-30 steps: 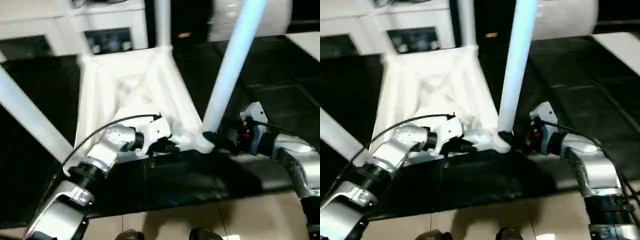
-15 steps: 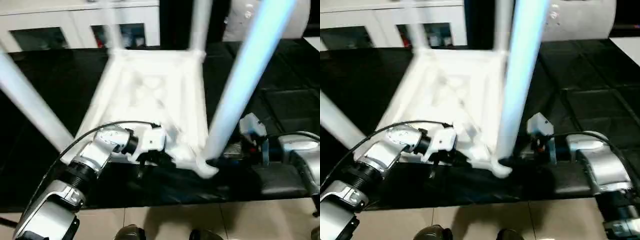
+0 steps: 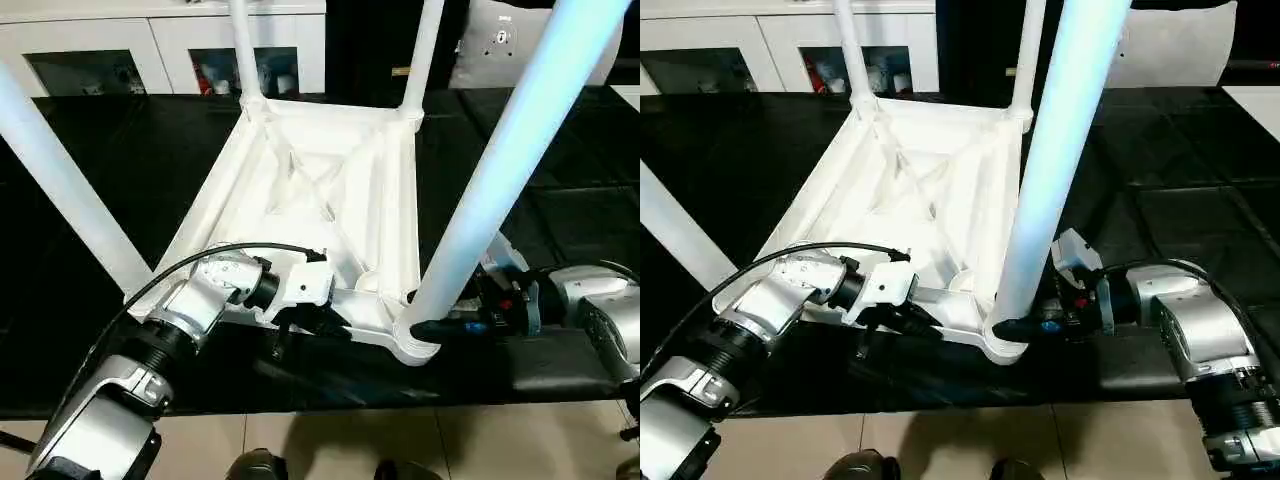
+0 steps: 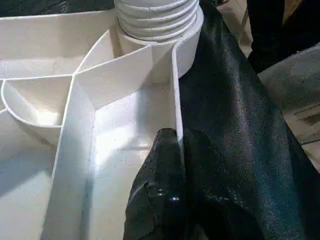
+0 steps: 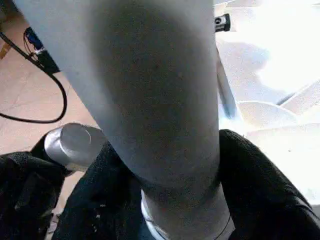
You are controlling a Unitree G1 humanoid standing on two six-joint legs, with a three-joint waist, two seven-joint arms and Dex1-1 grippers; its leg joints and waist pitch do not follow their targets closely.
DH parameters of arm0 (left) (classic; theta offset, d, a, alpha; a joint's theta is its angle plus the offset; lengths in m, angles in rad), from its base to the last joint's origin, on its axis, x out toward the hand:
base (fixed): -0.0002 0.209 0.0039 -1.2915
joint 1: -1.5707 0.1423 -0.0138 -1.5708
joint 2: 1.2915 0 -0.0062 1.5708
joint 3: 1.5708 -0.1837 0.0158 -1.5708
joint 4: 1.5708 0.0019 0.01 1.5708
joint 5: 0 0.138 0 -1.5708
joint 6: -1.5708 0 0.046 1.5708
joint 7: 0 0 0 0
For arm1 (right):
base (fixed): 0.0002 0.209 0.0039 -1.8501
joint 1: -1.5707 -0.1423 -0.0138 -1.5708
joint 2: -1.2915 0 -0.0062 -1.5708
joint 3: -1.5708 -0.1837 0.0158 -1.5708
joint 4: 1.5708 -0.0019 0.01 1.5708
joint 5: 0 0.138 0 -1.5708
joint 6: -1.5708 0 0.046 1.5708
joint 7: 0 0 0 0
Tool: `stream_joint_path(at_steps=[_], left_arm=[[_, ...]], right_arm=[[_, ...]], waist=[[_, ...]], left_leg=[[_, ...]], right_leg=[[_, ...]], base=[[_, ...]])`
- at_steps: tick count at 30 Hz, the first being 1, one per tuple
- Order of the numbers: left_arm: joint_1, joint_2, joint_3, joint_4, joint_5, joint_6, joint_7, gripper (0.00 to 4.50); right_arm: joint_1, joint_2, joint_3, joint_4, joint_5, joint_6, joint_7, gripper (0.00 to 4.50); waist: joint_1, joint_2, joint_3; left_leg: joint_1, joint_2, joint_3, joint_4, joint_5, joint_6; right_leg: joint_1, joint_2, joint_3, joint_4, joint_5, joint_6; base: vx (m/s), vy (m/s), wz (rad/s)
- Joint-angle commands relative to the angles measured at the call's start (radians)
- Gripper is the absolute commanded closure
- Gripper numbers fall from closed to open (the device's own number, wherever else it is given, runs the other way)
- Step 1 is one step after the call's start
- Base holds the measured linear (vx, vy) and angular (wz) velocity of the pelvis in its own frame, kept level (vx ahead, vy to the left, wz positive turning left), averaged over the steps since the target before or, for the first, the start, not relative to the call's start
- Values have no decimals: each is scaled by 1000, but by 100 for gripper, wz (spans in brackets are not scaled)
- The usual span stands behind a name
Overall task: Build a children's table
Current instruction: Rotate leg to tighten
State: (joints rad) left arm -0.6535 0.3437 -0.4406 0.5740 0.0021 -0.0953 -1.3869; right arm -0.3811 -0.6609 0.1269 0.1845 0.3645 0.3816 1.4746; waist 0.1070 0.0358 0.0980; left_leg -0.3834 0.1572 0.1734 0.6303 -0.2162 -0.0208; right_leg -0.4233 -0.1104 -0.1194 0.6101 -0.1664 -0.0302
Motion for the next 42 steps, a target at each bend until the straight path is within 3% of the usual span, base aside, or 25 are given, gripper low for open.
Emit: stream_joint_path(at_steps=[1,2,3,6,7,9,10,11,13,14,15,17,18,20,21,23,26,27,30,32,33,36,39,40,42], left_arm=[[7,-5,-29,-1,13,33,-29,450],[8,-15,-15,-9,2,74,-10,450],[8,-21,-8,-16,-4,98,3,450],[7,-46,16,-42,-10,181,72,450],[7,-50,19,-44,-11,190,80,450],[6,-78,39,-60,-12,240,149,450],[4,-92,47,-64,-9,257,183,450],[4,-103,51,-68,-6,267,207,450],[2,-156,68,-77,9,331,302,450],[0,-178,75,-78,17,356,343,450],[-5,-205,87,-74,28,387,402,450],[-16,-251,107,-61,39,420,501,450],[-24,-279,122,-53,40,438,557,450],[-27,-290,126,-51,40,443,574,450],[-28,-299,128,-53,40,445,583,450],[-26,-306,127,-59,40,435,584,450],[-15,-303,123,-83,49,427,572,450],[-8,-291,119,-96,51,419,550,450],[9,-251,99,-114,45,381,492,450],[18,-229,90,-118,38,349,454,450],[31,-194,77,-121,29,289,387,450],[38,-177,73,-124,20,269,349,450],[33,-113,45,-108,29,205,237,450],[33,-113,45,-108,29,205,237,450],[19,-83,29,-88,32,159,177,450]], right_arm=[[19,13,-6,-40,62,71,2,235],[27,36,-22,-59,79,111,-52,236],[28,52,-29,-65,80,132,-92,236],[25,128,-53,-73,38,165,-286,236],[23,138,-56,-72,31,169,-309,236],[9,202,-72,-74,-21,215,-467,236],[5,227,-77,-78,-45,233,-529,236],[1,252,-88,-82,-54,255,-580,236],[-8,340,-123,-103,-94,330,-764,239],[-10,373,-133,-111,-114,351,-835,239],[-13,405,-141,-117,-133,365,-908,239],[-17,455,-151,-115,-158,353,-1005,239],[-18,481,-159,-110,-164,326,-1040,239],[-18,487,-156,-104,-166,298,-1041,187],[-17,494,-154,-101,-167,273,-1040,174],[-12,507,-168,-104,-138,257,-1024,165],[8,502,-169,-142,-133,259,-993,132],[22,483,-167,-161,-124,256,-962,127],[46,425,-175,-173,-100,222,-888,99],[56,383,-174,-173,-94,199,-840,74],[63,324,-186,-169,-80,181,-768,74],[63,296,-193,-163,-75,170,-730,48],[80,140,-163,-161,-71,131,-514,31],[80,140,-163,-161,-71,131,-514,15],[87,55,-128,-165,-47,134,-380,15]], waist=[[-3,-25,-78],[-4,-19,-72],[-5,-21,-72],[-20,-21,-58],[-25,-22,-56],[-43,-21,-46],[-51,-21,-45],[-72,-26,-44],[-87,-18,-45],[-100,-20,-47],[-100,-20,-47],[-108,-16,-46],[-109,-14,-47],[-105,-14,-50],[-102,-4,-50],[-100,-12,-54],[-91,-11,-56],[-91,-15,-57],[-77,-10,-61],[-72,-12,-64],[-69,-8,-67],[-67,-8,-68],[-50,-10,-73],[-50,-10,-73],[-40,-8,-67]], left_leg=[[9,80,-25,-81,-85,119],[9,80,-25,-84,-101,111],[10,80,-24,-85,-109,106],[16,70,-31,-95,-193,43],[17,67,-31,-96,-206,35],[21,62,-37,-101,-269,8],[21,62,-40,-102,-282,-1],[13,59,-50,-104,-302,-12],[12,62,-54,-111,-288,-15],[9,64,-55,-114,-280,-15],[9,64,-55,-114,-280,-15],[23,60,-48,-112,-290,-3],[23,61,-46,-112,-282,4],[22,64,-43,-115,-260,22],[21,64,-43,-116,-250,29],[15,66,-37,-116,-202,60],[19,67,-30,-113,-164,84],[17,67,-30,-112,-153,88],[13,68,-27,-108,-93,121],[11,66,-27,-105,-69,138],[10,67,-27,-102,-43,149],[13,70,-23,-99,-14,171],[15,71,-22,-93,7,188],[15,71,-22,-93,7,188],[17,76,-20,-95,-45,177]], right_leg=[[67,-68,67,-75,-256,-222],[66,-69,68,-78,-283,-217],[66,-70,68,-82,-299,-212],[65,-72,63,-106,-481,-151],[66,-72,62,-111,-516,-138],[61,-70,54,-128,-642,-82],[61,-68,50,-130,-659,-71],[71,-72,41,-139,-684,-40],[72,-70,39,-139,-639,-44],[74,-68,39,-137,-595,-55],[74,-68,39,-137,-595,-55],[62,-67,44,-144,-571,-72],[62,-67,46,-142,-544,-89],[65,-66,51,-138,-481,-108],[67,-65,53,-133,-447,-118],[73,-65,57,-123,-346,-153],[71,-65,61,-120,-320,-178],[73,-64,61,-119,-311,-181],[78,-67,62,-111,-258,-192],[79,-66,62,-108,-227,-196],[81,-64,61,-103,-197,-203],[78,-60,62,-97,-152,-223],[78,-58,63,-89,-138,-230],[78,-58,63,-89,-138,-230],[74,-58,61,-96,-212,-218]], base=[[0,0,0],[0,0,0],[0,0,0],[0,0,0],[0,0,0],[0,0,0],[0,0,0],[0,0,0],[0,0,0],[0,0,0],[0,0,0],[0,0,0],[0,0,0],[0,0,0],[0,0,0],[0,0,0],[0,0,0],[0,0,0],[0,0,0],[0,0,0],[0,0,0],[0,0,0],[0,0,0],[0,0,0],[0,0,0]])
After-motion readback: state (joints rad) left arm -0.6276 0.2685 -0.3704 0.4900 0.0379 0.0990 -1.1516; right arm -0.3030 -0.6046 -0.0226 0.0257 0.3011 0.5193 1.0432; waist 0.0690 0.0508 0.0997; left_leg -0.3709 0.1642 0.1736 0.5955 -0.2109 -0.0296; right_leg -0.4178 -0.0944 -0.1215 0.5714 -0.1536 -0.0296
